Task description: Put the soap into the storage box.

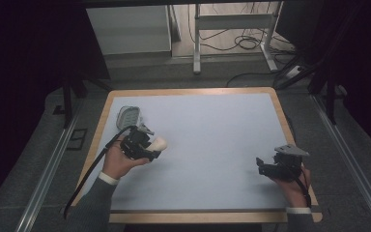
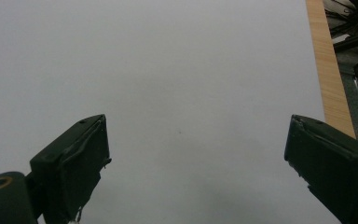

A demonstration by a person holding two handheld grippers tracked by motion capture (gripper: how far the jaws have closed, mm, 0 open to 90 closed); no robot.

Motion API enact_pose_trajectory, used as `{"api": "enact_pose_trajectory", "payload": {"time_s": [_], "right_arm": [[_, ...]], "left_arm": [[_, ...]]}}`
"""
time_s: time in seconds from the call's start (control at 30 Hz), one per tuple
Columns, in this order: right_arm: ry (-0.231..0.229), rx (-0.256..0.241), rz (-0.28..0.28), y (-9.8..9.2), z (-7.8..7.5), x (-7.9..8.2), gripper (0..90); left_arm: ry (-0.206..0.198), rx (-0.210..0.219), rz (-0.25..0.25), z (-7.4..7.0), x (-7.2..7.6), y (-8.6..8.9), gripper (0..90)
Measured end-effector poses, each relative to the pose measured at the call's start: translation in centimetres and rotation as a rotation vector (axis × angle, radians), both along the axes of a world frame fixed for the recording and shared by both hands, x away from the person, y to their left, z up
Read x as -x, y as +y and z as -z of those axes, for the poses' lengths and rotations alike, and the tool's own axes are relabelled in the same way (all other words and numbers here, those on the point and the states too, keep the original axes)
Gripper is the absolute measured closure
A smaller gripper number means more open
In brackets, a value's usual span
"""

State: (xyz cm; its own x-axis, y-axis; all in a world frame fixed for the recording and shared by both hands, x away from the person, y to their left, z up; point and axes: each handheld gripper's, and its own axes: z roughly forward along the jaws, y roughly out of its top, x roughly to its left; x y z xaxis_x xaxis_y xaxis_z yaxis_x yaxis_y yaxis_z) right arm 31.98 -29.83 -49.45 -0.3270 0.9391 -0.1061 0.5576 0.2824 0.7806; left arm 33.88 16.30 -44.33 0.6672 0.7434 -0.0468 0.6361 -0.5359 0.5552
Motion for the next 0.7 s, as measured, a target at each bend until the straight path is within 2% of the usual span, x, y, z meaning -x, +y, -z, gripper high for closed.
{"api": "enact_pose_trajectory", "payload": {"time_s": [0.7], "right_arm": [[0.002, 0.004, 0.007, -0.2, 0.1, 0.0, 6.3]], "left_arm": [[-0.007, -0.017, -0.043, -1.2, -2.0, 1.3, 49.5]]}}
